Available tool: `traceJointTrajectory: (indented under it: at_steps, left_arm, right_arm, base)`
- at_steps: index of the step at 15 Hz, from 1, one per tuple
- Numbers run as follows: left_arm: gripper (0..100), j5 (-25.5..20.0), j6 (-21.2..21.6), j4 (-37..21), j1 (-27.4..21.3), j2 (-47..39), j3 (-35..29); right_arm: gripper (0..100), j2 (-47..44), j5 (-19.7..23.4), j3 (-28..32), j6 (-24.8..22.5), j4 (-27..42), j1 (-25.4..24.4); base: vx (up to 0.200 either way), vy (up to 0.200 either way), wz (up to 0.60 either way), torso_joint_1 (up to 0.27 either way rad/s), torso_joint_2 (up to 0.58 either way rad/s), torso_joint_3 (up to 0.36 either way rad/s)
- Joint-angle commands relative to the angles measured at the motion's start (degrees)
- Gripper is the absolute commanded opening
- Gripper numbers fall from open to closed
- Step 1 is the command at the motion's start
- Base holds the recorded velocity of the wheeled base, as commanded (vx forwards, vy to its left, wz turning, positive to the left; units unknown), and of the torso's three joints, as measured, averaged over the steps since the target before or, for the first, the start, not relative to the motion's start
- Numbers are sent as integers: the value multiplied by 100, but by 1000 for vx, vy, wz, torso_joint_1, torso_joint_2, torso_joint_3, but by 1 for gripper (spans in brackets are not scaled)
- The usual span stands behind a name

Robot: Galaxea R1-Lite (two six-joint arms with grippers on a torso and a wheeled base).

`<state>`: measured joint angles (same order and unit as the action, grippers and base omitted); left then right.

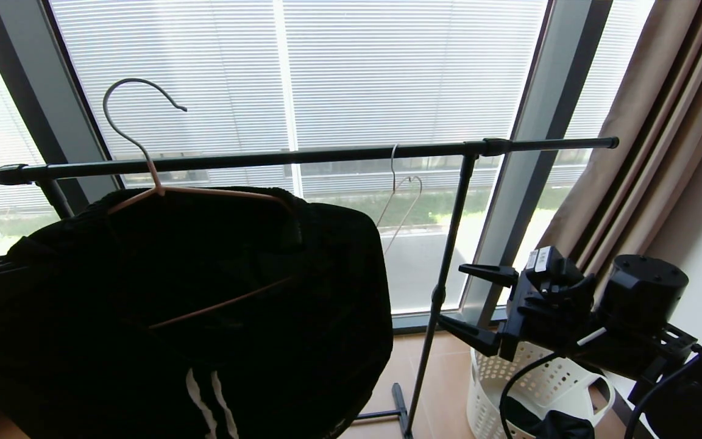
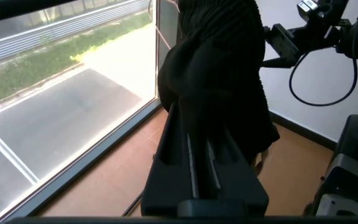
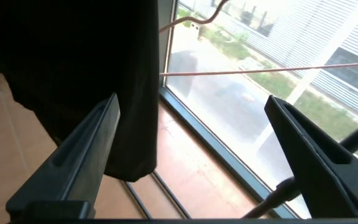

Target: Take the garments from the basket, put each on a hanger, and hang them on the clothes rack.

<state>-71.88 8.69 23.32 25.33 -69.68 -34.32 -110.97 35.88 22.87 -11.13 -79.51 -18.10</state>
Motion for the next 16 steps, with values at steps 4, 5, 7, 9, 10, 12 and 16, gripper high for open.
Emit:
traceJointTrajectory:
  at_steps: [4,5,7,9,10,12,16]
  left_arm:
    - [0,297,19,-3,-28,-274,-128]
    - [0,297,19,-3,-169,-300,-137]
    - [0,315,19,-12,-406,-388,-172]
    - [0,473,27,-12,-564,-547,-269]
    - [0,473,62,-12,-564,-547,-269]
    - [0,482,247,-47,-564,-564,-145]
    - [0,1035,686,-47,-1136,-731,162]
  right_arm:
    - [100,67,-309,104,-3,5,-150]
    - [100,58,-318,121,-3,5,-150]
    - [100,40,-318,139,-3,14,-150]
    - [100,23,-318,130,-3,5,-150]
    - [100,14,-318,121,-3,5,-150]
    - [100,-3,-318,112,-3,5,-150]
    - [100,-39,-318,112,-3,5,-167]
  base:
    - [0,0,0,0,0,0]
    - [0,0,0,0,0,0]
    - [0,0,0,0,0,0]
    - [0,0,0,0,0,0]
    - [0,0,0,0,0,0]
    - [0,0,0,0,0,0]
    - [0,0,0,0,0,0]
